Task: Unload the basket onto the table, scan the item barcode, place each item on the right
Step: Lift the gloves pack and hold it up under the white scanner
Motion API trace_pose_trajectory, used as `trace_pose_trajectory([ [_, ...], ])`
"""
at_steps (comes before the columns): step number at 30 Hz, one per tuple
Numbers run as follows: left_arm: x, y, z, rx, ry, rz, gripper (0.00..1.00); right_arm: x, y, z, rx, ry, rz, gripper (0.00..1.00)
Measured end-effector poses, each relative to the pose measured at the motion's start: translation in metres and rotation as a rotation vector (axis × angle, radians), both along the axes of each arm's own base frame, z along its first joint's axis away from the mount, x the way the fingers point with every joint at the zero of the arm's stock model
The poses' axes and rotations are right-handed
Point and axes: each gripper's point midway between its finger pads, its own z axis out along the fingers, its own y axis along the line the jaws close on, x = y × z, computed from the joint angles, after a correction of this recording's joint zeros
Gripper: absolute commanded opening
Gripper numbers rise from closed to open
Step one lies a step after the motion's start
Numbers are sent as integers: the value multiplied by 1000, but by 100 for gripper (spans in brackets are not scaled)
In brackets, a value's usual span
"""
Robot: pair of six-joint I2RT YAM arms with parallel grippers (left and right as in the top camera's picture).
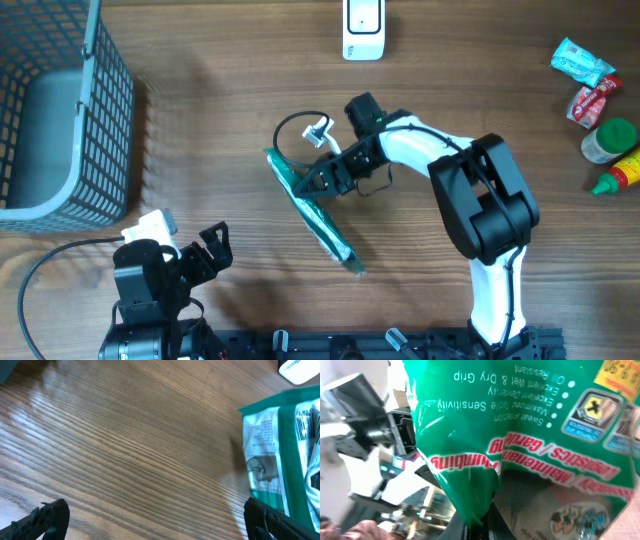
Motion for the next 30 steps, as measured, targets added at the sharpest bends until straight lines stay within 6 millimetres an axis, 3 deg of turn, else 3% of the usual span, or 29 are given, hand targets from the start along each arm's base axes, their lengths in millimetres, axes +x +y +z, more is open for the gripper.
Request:
trace_pose_trajectory([
  [5, 0, 0, 0, 0, 0, 0, 100, 1, 8, 7, -40, 186, 10, 4],
  [13, 0, 0, 0, 0, 0, 0, 100, 11, 13, 13, -359, 797, -17, 4],
  [17, 0, 0, 0, 0, 0, 0, 100, 12, 14, 19, -440, 949, -24, 4],
  [20, 0, 0, 0, 0, 0, 0, 100, 13, 15, 22, -453, 975, -25, 4],
  [26, 0, 0, 0, 0, 0, 0, 100, 19, 18, 38, -351, 785, -19, 5],
  [30, 0, 0, 0, 0, 0, 0, 100, 19, 13, 85, -283, 620, -57, 5],
])
